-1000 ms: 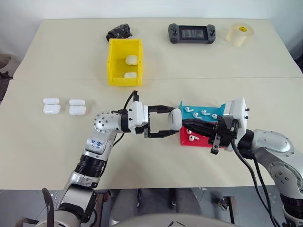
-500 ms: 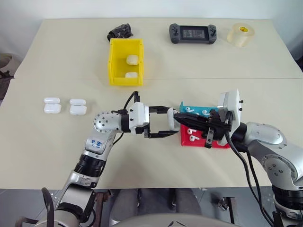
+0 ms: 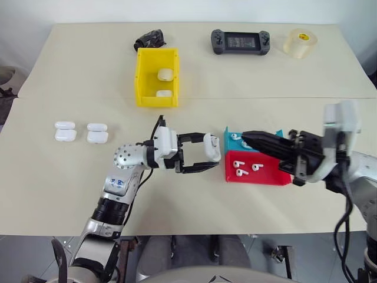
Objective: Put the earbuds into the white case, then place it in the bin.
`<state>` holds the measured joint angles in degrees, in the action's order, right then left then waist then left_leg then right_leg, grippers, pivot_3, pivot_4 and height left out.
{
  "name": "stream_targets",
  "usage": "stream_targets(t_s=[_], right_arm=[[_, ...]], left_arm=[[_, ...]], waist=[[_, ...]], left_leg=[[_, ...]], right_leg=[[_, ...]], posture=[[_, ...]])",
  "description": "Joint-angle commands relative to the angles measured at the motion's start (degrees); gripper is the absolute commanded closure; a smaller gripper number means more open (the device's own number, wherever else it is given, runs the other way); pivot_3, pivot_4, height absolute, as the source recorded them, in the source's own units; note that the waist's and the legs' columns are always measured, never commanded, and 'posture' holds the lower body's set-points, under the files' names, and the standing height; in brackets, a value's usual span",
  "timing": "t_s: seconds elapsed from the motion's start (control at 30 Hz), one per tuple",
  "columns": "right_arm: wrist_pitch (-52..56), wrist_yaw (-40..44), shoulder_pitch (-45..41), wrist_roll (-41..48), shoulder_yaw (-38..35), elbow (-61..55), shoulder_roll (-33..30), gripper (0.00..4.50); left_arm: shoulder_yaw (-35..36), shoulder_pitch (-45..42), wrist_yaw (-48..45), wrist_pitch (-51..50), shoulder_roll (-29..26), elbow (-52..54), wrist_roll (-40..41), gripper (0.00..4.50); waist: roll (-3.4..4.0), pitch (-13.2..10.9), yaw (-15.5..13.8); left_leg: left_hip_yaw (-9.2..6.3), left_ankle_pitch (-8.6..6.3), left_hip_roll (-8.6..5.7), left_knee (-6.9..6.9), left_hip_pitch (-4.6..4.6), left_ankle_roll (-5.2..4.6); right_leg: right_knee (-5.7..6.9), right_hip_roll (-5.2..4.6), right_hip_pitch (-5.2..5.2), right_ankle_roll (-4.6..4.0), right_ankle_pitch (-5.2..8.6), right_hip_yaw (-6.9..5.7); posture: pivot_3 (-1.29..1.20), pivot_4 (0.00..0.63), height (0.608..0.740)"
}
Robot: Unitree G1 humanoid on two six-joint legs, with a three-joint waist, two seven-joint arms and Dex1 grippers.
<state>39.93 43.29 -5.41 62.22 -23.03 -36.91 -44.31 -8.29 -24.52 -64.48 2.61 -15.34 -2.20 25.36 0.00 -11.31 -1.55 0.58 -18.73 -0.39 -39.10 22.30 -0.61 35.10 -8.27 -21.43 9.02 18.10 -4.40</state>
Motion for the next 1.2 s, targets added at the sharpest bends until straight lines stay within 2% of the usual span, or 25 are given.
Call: stream_targets(t_s=[0.03,0.13,0.23,0.37,0.53,0.73,0.87,1.03,1.2], right_arm=[[-3.8,4.2,6.1,-4.4,-5.8,1.7,-1.5,3.54],[-6.6,7.4,10.0,-7.7,-7.9,4.8,-1.6,2.46],[-12.4,13.4,15.8,-15.2,-9.6,9.5,-2.9,1.44],[-15.2,16.0,17.4,-17.2,-11.5,14.3,-3.1,0.1],[-16.1,17.7,16.2,-21.7,-8.1,15.9,-5.7,0.04],[-10.0,15.1,4.2,-23.5,0.4,17.4,-10.9,0.04],[0.1,11.9,-10.7,-30.6,13.3,23.1,-17.4,0.04],[-3.8,18.8,-27.4,-42.7,29.4,33.9,-18.0,0.04],[-10.4,25.3,-37.4,-51.5,37.9,45.3,-16.3,0.04]], left_arm=[[2.2,2.2,-2.8,-2.2,0.6,4.9,7.7,1.7],[2.1,2.9,-2.7,-4.9,0.7,6.6,9.6,1.7],[2.5,3.5,-2.8,-8.7,0.6,8.8,12.7,1.7],[2.2,4.2,-3.7,-10.4,0.1,9.9,13.2,1.7],[2.9,4.9,-4.5,-10.4,0.0,10.7,12.8,1.7],[3.2,5.8,-4.3,-9.5,-0.8,11.2,11.6,1.7],[3.3,6.8,-3.0,-8.5,-0.5,12.2,11.1,1.7],[2.6,8.6,-1.5,-7.7,0.2,13.8,10.3,1.7],[2.1,9.6,-0.2,-7.2,0.8,14.9,9.9,1.7]], waist=[[0.0,0.0,0.0],[0.0,0.0,0.0],[0.0,0.0,-0.1],[0.01,0.0,0.2],[0.02,0.0,0.2],[0.03,0.0,0.2],[0.05,0.0,0.1],[0.06,0.0,0.1],[0.06,0.0,0.3]], left_leg=[[0.01,0.0,0.03,0.0,0.0,0.0],[0.05,0.0,-0.03,-0.01,0.0,-0.02],[0.06,0.03,-0.13,-0.01,-0.04,-0.05],[0.05,0.03,-0.12,-0.01,-0.09,-0.05],[0.06,0.03,-0.03,0.0,-0.13,-0.05],[0.05,0.04,0.07,-0.01,-0.14,-0.03],[0.07,0.04,0.06,-0.02,-0.08,-0.04],[0.03,0.05,0.04,-0.02,-0.01,-0.04],[0.05,0.04,0.02,-0.01,0.1,-0.06]], right_leg=[[-0.02,0.0,0.01,0.0,0.0,0.0],[-0.03,-0.02,0.05,0.0,0.0,0.02],[0.0,-0.02,0.08,0.0,0.0,0.03],[-0.02,-0.02,0.1,0.0,0.0,0.05],[-0.01,0.04,0.1,-0.01,0.0,0.08],[-0.06,0.02,0.08,-0.03,-0.01,0.11],[-0.09,-0.1,0.05,-0.02,-0.02,0.1],[-0.13,-0.09,0.0,-0.02,-0.02,-0.01],[-0.17,-0.13,-0.05,0.01,-0.03,-0.03]], posture=[[0.0,0.15,0.74],[0.0,0.15,0.74],[0.0,0.15,0.74],[0.0,0.15,0.74],[0.0,0.15,0.74],[0.0,0.15,0.74],[0.0,0.15,0.74],[0.0,0.15,0.74],[0.0,0.15,0.74]])
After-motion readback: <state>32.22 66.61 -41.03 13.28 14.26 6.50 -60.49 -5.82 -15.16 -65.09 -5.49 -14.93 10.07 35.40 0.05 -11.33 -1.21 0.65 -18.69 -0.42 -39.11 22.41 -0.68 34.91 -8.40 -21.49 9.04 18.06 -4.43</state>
